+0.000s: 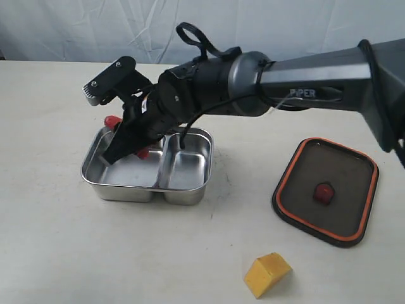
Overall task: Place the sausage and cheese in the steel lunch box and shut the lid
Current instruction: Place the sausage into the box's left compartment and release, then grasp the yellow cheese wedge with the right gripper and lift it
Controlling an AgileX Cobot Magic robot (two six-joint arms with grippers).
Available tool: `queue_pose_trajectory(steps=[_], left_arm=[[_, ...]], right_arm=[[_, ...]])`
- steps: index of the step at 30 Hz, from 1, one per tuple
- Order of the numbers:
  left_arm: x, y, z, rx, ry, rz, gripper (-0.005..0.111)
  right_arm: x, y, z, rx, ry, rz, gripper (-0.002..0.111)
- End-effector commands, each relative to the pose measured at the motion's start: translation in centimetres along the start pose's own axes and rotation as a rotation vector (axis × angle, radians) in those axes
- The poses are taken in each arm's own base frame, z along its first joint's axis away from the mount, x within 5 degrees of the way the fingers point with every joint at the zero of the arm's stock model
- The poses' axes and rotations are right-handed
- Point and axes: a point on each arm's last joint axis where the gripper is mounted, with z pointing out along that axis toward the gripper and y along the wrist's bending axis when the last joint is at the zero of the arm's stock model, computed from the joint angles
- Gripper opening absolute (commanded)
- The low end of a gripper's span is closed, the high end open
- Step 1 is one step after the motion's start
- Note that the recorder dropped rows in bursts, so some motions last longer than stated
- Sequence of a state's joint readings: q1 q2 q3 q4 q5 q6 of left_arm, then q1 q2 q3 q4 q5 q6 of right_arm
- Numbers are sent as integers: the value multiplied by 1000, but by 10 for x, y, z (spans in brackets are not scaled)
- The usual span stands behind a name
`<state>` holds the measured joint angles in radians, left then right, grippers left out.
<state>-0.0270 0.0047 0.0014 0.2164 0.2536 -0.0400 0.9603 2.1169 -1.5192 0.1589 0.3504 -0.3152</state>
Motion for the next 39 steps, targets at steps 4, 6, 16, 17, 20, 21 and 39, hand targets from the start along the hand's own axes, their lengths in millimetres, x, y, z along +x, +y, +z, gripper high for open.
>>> queue_pose_trajectory(steps=[4, 6, 16, 17, 20, 21, 39], left_arm=[[-2, 0, 0, 3, -21, 4, 0], [-2, 0, 0, 3, -21, 4, 0], [-2, 0, 0, 3, -21, 4, 0], [-2, 0, 0, 3, -21, 4, 0], [-2, 0, 0, 3, -21, 4, 0], [-2, 0, 0, 3, -21, 4, 0], [-2, 0, 0, 3, -21, 4, 0]], right_arm=[[2, 1, 10, -28, 53, 25, 31], [3, 2, 9, -33, 66, 27, 57], [-13, 10, -89, -130, 280, -2, 41], [-14, 10, -100, -130, 294, -13, 41], [-11, 9, -135, -128, 377, -47, 41], [-7, 8, -145, -126, 404, -51, 41], [137, 20, -171, -64, 571, -286, 41]])
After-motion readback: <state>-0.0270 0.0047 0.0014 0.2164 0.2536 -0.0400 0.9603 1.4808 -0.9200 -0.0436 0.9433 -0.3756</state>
